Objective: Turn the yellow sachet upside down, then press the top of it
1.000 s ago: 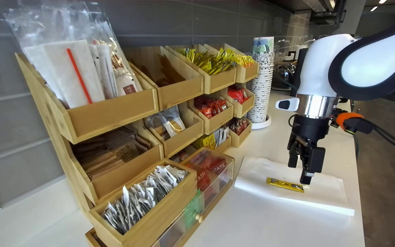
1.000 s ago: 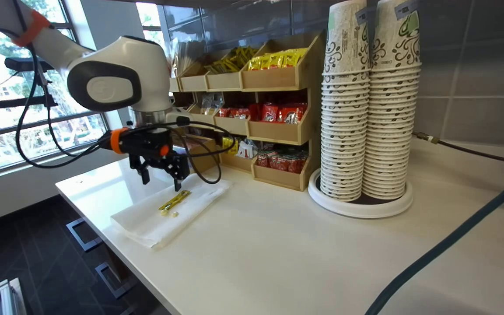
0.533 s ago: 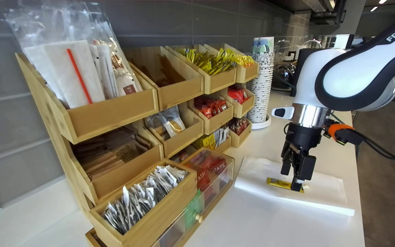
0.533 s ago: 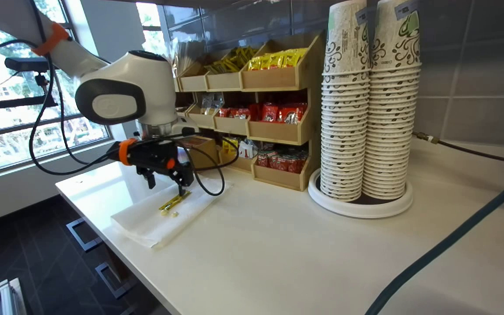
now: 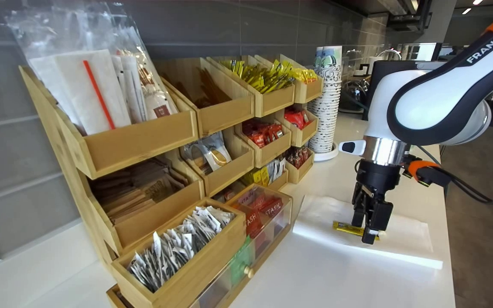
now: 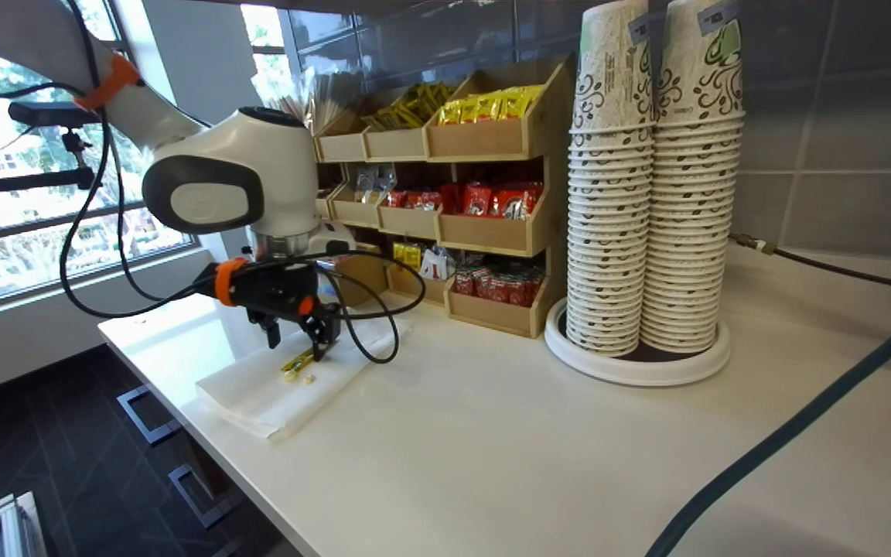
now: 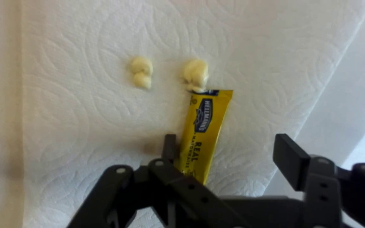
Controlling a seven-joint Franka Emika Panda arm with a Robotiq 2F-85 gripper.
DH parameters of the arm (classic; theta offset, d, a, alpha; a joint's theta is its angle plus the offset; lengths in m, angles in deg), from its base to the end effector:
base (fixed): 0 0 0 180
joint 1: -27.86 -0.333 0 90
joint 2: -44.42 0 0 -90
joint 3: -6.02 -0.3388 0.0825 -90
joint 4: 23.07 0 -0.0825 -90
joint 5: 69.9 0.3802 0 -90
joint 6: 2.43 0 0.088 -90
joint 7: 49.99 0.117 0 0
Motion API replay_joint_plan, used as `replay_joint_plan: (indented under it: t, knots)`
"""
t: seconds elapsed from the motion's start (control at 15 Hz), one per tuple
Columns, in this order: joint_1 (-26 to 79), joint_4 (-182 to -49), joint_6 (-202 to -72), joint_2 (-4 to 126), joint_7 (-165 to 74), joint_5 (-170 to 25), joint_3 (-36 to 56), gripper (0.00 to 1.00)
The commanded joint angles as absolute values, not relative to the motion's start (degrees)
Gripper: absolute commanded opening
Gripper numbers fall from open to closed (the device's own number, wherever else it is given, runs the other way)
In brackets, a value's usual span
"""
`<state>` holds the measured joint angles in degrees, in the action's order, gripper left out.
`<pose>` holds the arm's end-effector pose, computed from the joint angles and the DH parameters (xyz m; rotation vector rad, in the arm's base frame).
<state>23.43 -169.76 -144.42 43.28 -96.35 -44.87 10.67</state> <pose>0.4396 -0.0005 0.2844 -2.8064 -0.6435 -0.0666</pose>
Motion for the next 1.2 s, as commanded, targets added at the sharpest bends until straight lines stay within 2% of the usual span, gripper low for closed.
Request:
replay_joint_plan:
  t: [0.0, 0.07, 0.13, 0.2, 0.27, 0.33, 0.4, 0.53, 0.6, 0.73, 1.0, 1.07, 1.13]
  knots:
    - [25.1, -169.1, -145.4, 44.3, -98.1, -43.2, 9.2, 0.84]
    - [25.3, -169.1, -145.4, 44.3, -98.2, -43.1, 9.1, 0.86]
    - [25.4, -169.0, -145.3, 44.4, -98.2, -43.0, 9.1, 0.79]
    - [25.5, -169.0, -145.3, 44.5, -98.2, -43.1, 9.1, 0.66]
    - [25.6, -169.0, -145.3, 44.5, -98.3, -43.0, 9.1, 0.61]
    - [25.6, -168.9, -145.3, 44.5, -98.3, -43.0, 9.0, 0.61]
    - [25.8, -168.8, -145.4, 44.5, -98.3, -43.1, 9.1, 0.56]
    - [26.1, -168.7, -145.5, 44.6, -98.2, -43.3, 9.1, 0.51]
    - [26.2, -168.7, -145.6, 44.6, -98.0, -43.5, 9.1, 0.53]
    - [26.4, -168.8, -145.7, 44.6, -97.8, -43.7, 9.2, 0.49]
    - [26.7, -168.9, -145.9, 44.7, -97.4, -44.0, 9.2, 0.39]
    - [26.8, -168.9, -146.1, 44.7, -97.4, -44.1, 9.2, 0.33]
    - [26.8, -168.9, -146.1, 44.7, -97.2, -44.3, 9.2, 0.34]
